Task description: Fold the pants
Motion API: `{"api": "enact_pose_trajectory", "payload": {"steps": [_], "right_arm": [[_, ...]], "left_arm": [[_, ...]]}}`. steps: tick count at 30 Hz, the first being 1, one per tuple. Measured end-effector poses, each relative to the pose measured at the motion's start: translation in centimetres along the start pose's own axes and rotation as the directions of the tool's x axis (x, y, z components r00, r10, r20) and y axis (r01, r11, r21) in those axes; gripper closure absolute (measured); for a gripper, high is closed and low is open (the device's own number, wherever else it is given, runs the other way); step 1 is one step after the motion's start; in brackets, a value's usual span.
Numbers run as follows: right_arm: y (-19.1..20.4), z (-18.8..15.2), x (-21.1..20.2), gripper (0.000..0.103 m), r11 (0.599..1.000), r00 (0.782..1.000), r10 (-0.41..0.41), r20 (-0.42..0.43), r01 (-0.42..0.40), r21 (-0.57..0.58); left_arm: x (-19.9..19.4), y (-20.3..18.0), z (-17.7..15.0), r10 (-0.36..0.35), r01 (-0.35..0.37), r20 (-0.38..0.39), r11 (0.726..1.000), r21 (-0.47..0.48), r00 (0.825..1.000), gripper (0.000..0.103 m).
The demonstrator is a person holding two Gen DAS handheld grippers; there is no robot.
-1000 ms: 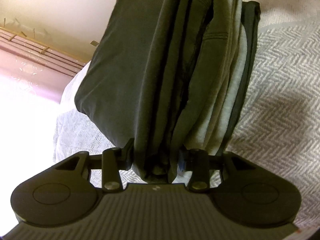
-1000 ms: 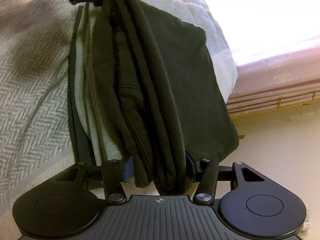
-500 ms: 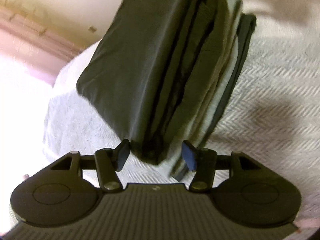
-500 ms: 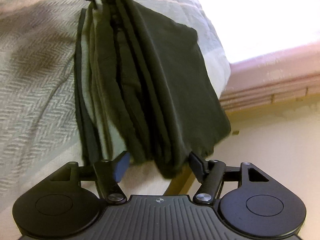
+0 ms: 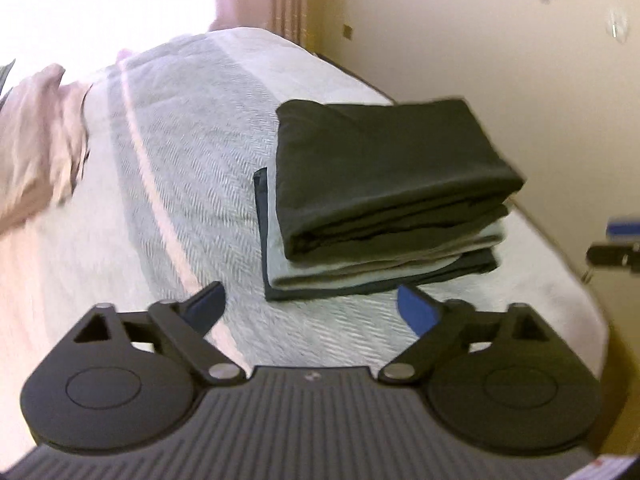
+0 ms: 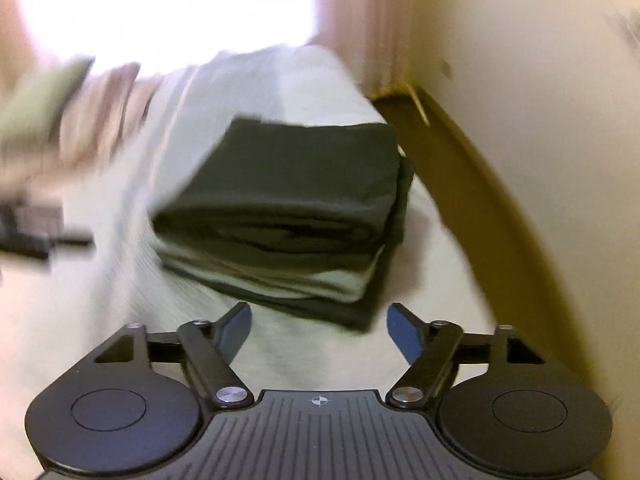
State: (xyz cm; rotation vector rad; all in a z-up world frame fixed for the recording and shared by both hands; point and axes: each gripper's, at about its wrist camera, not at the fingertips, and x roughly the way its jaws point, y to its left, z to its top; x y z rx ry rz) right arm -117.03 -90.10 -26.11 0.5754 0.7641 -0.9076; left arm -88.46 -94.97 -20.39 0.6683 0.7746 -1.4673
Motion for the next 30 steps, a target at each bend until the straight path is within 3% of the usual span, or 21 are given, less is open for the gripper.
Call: {"api": "enact_pose_trajectory", "payload": {"steps": [4,7,18,30], "right_arm": [[2.0,-1.5,-4.4,0.017,0.973,1.0,0.009,0.028,-0.015,0.231],[4.4,-2.2,-7.1,0.017,0.958,1.0,0.013,0.028,-0.021,0.285],[11.8,-4.3,-13.1,0.017,0.971,0.995,-0.068,0.08,0.048,0.236],[12.0,-3.1,-14.8,0.017,0.992,0.991,-0.095,0.093,0.086,0.096]], "left_arm": [[-5.0,0.6,-1.9,-0.013,0.013,0.019,1.0,-0.019,1.0,0.001],[-8.9,0.6,-2.8,0.008,-0.009,0.057,1.0,0.028,0.998,0.001],[-16.2,1.2,-4.9,0.01,-0.008,0.067,1.0,-0.024,0.998,0.001],[-18.5,-1.7,-5.1,0.009,-0.003,0.072,0.997,-0.081,0.997,0.001]]}}
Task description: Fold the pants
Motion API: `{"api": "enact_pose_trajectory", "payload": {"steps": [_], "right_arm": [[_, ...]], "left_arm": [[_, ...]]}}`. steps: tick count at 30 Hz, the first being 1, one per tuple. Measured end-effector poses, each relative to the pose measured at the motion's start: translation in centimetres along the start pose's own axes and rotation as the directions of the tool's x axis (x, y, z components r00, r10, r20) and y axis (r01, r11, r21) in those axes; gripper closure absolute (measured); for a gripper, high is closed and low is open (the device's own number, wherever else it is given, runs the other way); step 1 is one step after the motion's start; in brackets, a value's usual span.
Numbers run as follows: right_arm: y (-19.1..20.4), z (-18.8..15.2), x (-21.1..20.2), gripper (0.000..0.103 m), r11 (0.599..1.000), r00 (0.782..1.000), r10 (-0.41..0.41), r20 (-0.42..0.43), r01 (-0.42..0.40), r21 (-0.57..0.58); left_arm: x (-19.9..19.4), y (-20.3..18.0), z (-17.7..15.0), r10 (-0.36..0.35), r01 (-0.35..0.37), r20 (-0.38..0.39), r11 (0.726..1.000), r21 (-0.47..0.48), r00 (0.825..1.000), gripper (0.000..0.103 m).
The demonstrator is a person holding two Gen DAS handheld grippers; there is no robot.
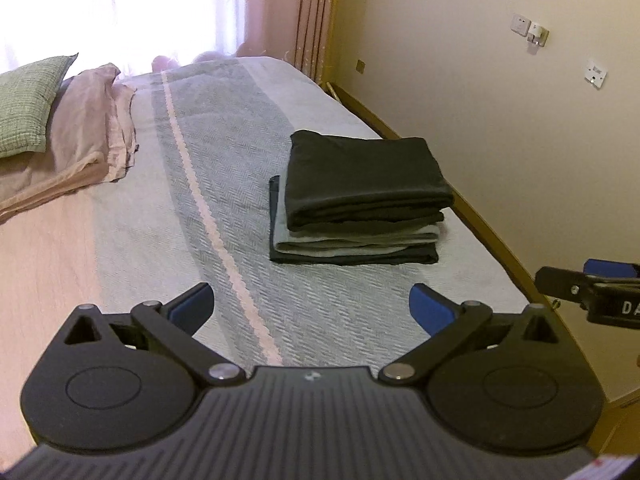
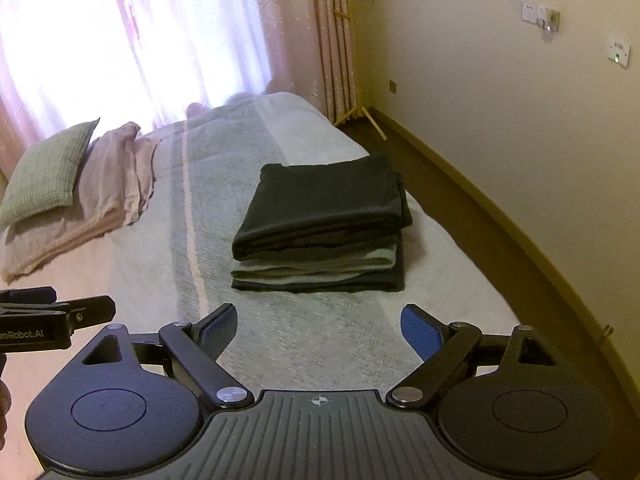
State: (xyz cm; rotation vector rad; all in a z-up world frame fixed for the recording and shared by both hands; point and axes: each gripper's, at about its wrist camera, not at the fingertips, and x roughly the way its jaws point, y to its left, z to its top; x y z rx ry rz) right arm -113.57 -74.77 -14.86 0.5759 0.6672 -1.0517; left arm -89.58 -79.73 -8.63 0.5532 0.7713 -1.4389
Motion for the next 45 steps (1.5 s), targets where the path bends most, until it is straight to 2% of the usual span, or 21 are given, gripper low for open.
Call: {"api": "enact_pose_trajectory", "payload": {"steps": [13,45], "right_arm": [[-1.7,-0.3,-0.2,0.017,1.0,1.0,-0.001,-0.012,0.001,-0.005],[-1.2,-0.7,0.2,0.017,1.0,1.0,0.018,-0.023,-0.018,-0.013]], "left_arm": [[-0.1,-1.3,-0.4,0.03,-0.03,-0.004,1.0,0.001,1.0,0.001],[0.1,-2.4,-1.6,0.044,-0.044,-0.018,0.999,0.027,0.999,0.001]]}}
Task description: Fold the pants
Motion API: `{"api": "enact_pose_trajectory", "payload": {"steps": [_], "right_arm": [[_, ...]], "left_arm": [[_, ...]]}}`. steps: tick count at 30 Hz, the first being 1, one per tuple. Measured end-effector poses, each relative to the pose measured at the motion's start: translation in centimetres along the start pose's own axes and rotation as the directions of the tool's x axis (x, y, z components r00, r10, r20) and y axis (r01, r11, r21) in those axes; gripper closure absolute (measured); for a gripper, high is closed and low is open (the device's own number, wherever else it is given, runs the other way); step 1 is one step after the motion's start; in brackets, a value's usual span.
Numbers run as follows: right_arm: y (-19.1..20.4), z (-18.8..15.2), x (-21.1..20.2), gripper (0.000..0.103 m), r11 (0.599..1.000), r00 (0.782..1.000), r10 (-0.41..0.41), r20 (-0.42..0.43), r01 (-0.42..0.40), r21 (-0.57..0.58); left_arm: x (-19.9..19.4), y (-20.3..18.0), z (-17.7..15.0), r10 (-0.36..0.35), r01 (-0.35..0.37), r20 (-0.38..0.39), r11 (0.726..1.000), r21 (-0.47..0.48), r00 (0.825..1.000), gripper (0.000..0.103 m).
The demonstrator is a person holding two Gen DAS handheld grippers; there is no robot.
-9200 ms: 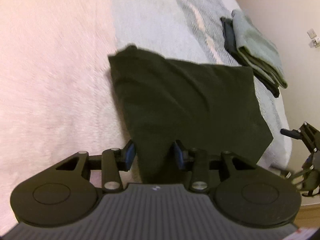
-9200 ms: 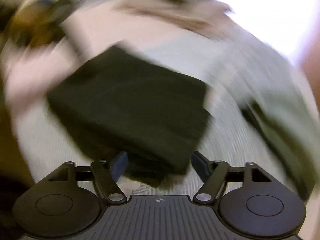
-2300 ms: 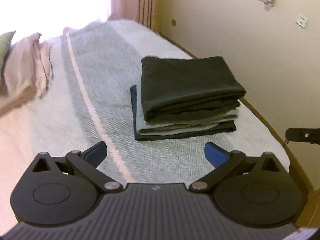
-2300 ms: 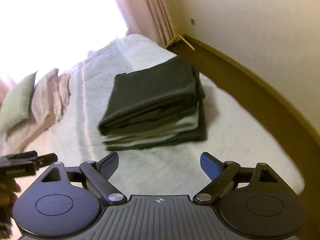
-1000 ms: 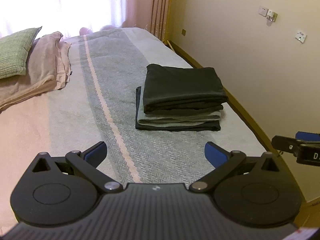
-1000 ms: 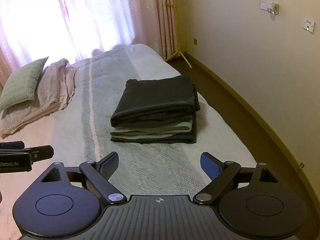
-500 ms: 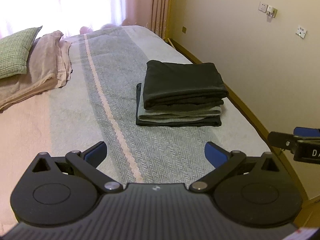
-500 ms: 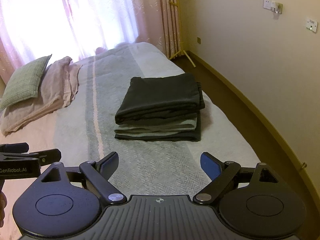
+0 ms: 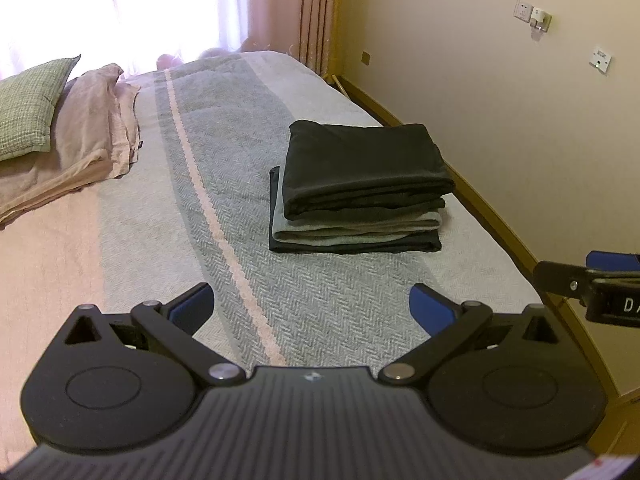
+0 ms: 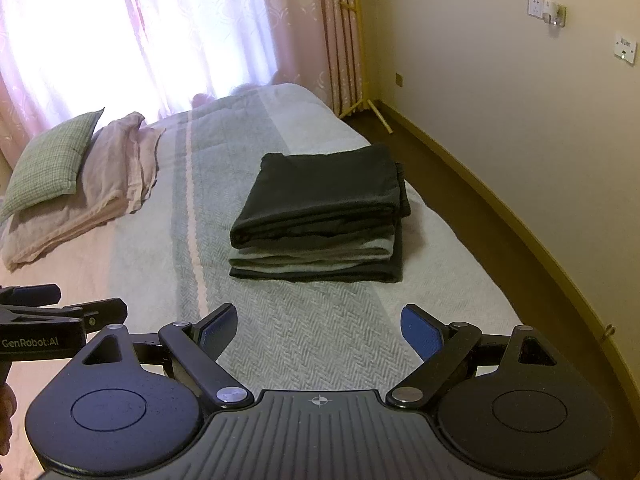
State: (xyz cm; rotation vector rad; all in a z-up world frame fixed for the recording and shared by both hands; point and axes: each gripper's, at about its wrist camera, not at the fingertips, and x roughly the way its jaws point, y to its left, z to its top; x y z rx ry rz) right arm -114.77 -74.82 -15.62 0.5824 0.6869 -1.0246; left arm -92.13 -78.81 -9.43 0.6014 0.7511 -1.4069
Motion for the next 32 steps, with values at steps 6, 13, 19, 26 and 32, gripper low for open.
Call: {"api": "enact_pose_trajectory", "payload": {"steps": [6,13,19,26,32], "right_arm": [[-0.1,0.0,0.1,0.017,1.0,1.0,0.001,-0.001,-0.001,0.001],[-0.3,0.1,0.1,0.017,1.0,1.0,0.004,-0.001,-0.004,-0.002],[-0.4,0.2,0.2,0.017,1.0,1.0,0.007,-0.004,-0.007,-0.002],[-1.0,0.5,0.6,0.017,1.0,1.0,0.016,-0.013,-0.016,-0.004],[-1.9,0.8,1.3,0.017,0.999,0.999,0.032,-0.029,-0.032,-0.023]], "left_arm": [[0.1,-0.3,0.1,0.001,-0.001,-0.002,1.0,-0.001,1.0,0.001],[0.1,-0.4,0.1,0.0,0.0,-0.004,1.0,-0.001,1.0,0.001],[0.2,-0.6,0.1,0.005,-0.005,-0.007,1.0,0.001,1.0,0.001],[0.7,-1.4,0.4,0.013,-0.013,-0.013,1.0,0.008,1.0,0.001],[0.7,-1.9,0.6,0.03,-0.03,0.013,0.999,-0.024,0.999,0.001]]}}
